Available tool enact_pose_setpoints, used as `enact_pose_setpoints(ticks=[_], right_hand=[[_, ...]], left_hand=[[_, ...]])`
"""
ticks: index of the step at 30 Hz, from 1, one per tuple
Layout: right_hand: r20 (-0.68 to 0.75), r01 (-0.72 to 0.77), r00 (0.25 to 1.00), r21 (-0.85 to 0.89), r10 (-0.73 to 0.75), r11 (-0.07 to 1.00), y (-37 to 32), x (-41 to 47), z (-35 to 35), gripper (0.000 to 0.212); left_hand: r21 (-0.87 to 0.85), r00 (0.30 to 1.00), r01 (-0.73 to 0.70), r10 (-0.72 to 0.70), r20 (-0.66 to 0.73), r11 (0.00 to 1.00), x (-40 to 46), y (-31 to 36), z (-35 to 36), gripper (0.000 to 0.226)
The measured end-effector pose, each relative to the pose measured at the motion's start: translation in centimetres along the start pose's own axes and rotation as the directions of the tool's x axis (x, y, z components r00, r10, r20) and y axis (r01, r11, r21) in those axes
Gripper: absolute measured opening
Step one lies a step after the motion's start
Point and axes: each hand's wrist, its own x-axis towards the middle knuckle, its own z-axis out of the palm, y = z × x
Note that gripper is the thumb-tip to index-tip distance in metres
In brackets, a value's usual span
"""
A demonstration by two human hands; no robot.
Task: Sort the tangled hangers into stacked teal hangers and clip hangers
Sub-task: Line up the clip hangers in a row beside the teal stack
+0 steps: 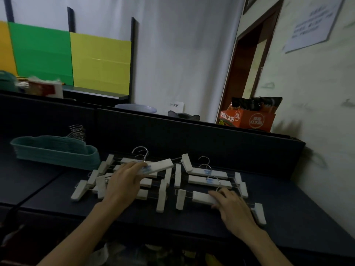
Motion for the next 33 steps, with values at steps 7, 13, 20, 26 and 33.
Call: enact_pose_setpoints(ticks=[7,13,20,26,33], right_hand=[[0.029,-0.005,1.000,0.034,0.004,0.999,0.0,2.1,1.2,0.040],[0.025,0.011,1.000,0.047,-0.013,0.999,0.2,3.1,1.4,0.040],[0.071,0.009,0.997,0.013,-0.010,1.000,0.7,4.2,2.1,0.041],[0.076,-0.004,0.997,0.027,0.001,1.000,0.9,4.3,2.4,0.042],[0.023,-0.002,1.000,0.049,0.001,0.999,0.9,3.3,1.5,0.054]], left_hand=[[-0.022,1.000,-0.003,0.003,-0.016,1.000,0.7,-0.1,-0.2,0.035],[-0.063,1.000,0.012,-0.012,-0.007,0.998,1.4,0.9,0.8,0.037],[-0.034,1.000,-0.024,0.023,-0.021,0.999,2.0,1.4,1.3,0.037],[0.005,0.999,-0.038,0.038,-0.025,0.999,2.1,1.8,1.6,0.037],[-0.013,0.999,-0.040,0.040,-0.009,0.999,1.4,2.5,1.9,0.038]])
